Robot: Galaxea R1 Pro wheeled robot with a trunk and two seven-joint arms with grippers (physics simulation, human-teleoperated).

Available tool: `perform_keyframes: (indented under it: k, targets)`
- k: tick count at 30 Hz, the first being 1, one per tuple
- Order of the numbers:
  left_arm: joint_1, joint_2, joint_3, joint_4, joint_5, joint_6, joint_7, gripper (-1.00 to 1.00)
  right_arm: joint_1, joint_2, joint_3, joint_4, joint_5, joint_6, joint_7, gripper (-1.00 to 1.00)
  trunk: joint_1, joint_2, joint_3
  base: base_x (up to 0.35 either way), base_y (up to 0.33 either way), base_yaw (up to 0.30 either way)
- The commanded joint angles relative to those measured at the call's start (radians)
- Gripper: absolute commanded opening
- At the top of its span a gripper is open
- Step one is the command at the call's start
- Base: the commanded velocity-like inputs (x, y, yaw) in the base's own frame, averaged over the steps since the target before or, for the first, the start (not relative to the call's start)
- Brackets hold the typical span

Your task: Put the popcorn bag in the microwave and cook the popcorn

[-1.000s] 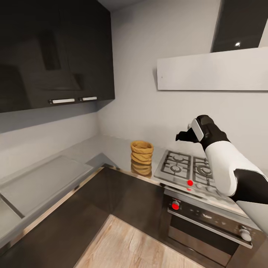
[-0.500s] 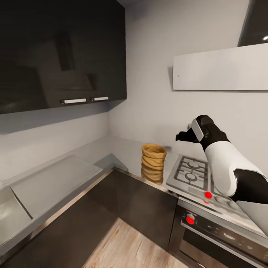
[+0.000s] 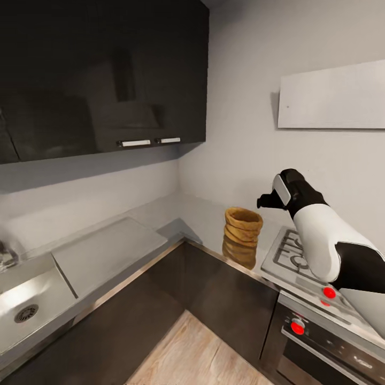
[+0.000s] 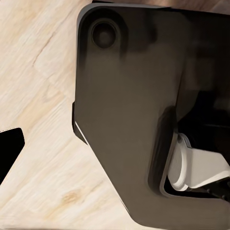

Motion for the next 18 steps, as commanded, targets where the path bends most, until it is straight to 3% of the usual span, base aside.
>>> perform_keyframes:
  k: [1,9,13,18]
  targets:
    - [0.000,0.000,0.007,-0.001,0.001,-0.001,0.000,1.00,-0.001,0.000,-0.004,-0.001,-0.005,0.003,-0.014,1.00,0.000,-0.002,-0.002,0.000,0.000,0.252]
    - [0.000,0.000,0.007,-0.001,0.001,-0.001,0.000,1.00,-0.001,0.000,-0.003,-0.001,-0.004,0.003,-0.029,1.00,0.000,-0.002,-0.003,0.019,0.000,0.067]
    - [0.000,0.000,0.007,-0.001,0.001,0.000,0.000,1.00,-0.001,-0.002,-0.008,0.007,-0.004,0.004,-0.035,1.00,0.000,-0.002,-0.003,0.270,0.000,0.003]
    - [0.000,0.000,0.007,-0.001,0.001,0.001,0.000,1.00,-0.033,-0.018,-0.009,0.046,-0.004,0.005,-0.101,1.00,0.000,-0.002,-0.003,0.335,-0.052,0.000]
